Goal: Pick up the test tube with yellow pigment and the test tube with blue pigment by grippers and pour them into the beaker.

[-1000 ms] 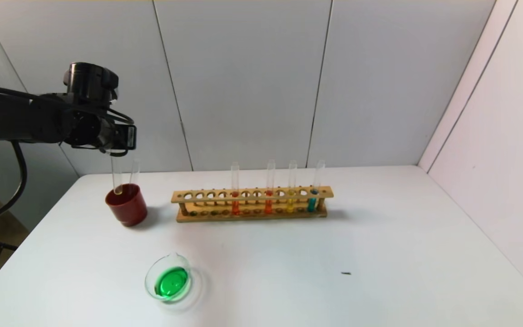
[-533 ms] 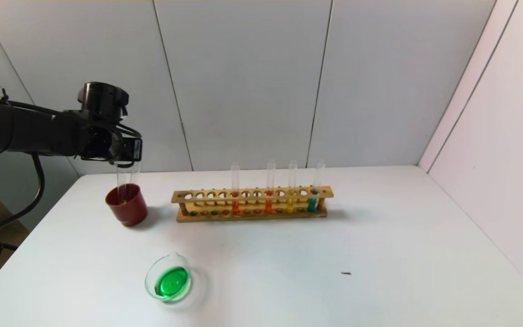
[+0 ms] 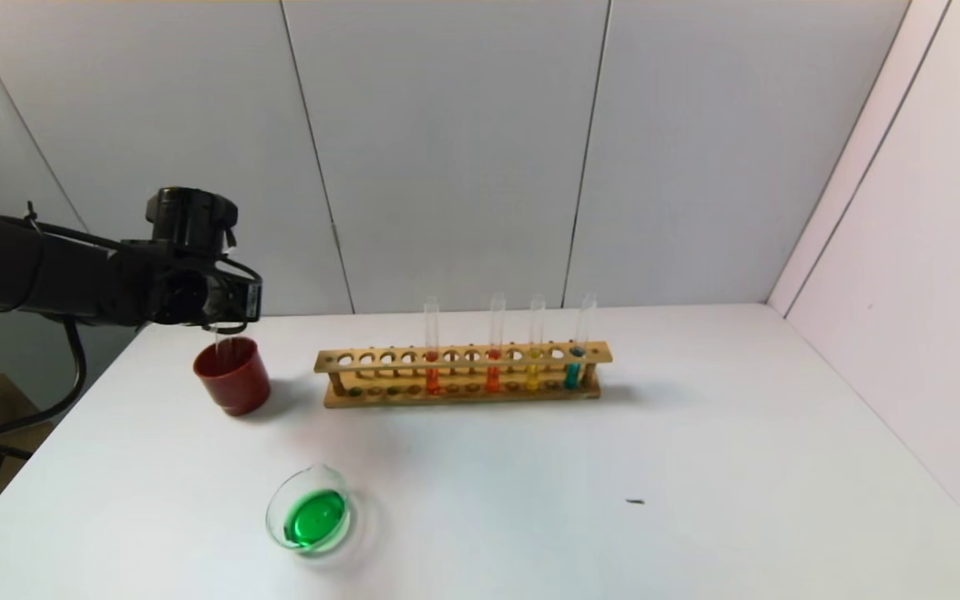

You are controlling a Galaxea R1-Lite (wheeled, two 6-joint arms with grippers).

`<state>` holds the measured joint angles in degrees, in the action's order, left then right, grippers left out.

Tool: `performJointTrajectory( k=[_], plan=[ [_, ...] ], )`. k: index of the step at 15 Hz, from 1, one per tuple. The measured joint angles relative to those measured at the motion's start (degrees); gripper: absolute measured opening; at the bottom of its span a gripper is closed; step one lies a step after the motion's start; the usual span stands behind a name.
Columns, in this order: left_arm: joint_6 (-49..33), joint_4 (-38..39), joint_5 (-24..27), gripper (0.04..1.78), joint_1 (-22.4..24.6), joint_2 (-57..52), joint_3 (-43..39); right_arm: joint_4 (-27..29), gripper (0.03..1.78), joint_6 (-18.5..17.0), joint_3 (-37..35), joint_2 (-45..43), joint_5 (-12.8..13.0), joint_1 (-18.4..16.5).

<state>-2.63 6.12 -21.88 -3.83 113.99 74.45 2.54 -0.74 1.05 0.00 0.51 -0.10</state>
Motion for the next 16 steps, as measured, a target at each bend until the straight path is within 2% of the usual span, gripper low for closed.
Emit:
performJointTrajectory(
  k=[2, 4, 6, 9, 11, 13, 16],
  plan=[
    [0.11, 1.87, 0.02, 0.37, 0.39, -0.63, -2.16, 0.0, 1.7, 0.0, 0.0, 0.0, 0.0, 0.0],
    [0.07, 2.15, 0.89, 0.54, 0.67, -1.48, -3.56, 0.0, 1.7, -0.02, 0.0, 0.0, -0.02, 0.0],
    [0.05, 2.26, 1.4, 0.81, 0.96, -2.39, -4.46, 0.0, 1.7, 0.0, 0.0, 0.0, 0.0, 0.0],
    [0.32, 2.11, 1.51, 1.34, 1.0, -4.99, -4.99, -0.01, 1.7, 0.0, -0.01, 0.0, 0.0, 0.0],
    [1.06, 2.01, 1.52, 1.57, 1.0, -7.91, -5.85, 0.0, 1.7, -0.02, -0.01, 0.0, 0.0, 0.0],
    [1.69, 1.95, 1.6, 1.71, 0.77, -11.61, -7.47, 0.0, 1.7, -0.02, -0.01, 0.0, -0.02, 0.0],
    [2.88, 1.71, 1.68, 1.75, 0.3, -18.65, -10.75, 0.0, 1.7, -0.02, -0.01, 0.0, 0.0, 0.0]
  ],
)
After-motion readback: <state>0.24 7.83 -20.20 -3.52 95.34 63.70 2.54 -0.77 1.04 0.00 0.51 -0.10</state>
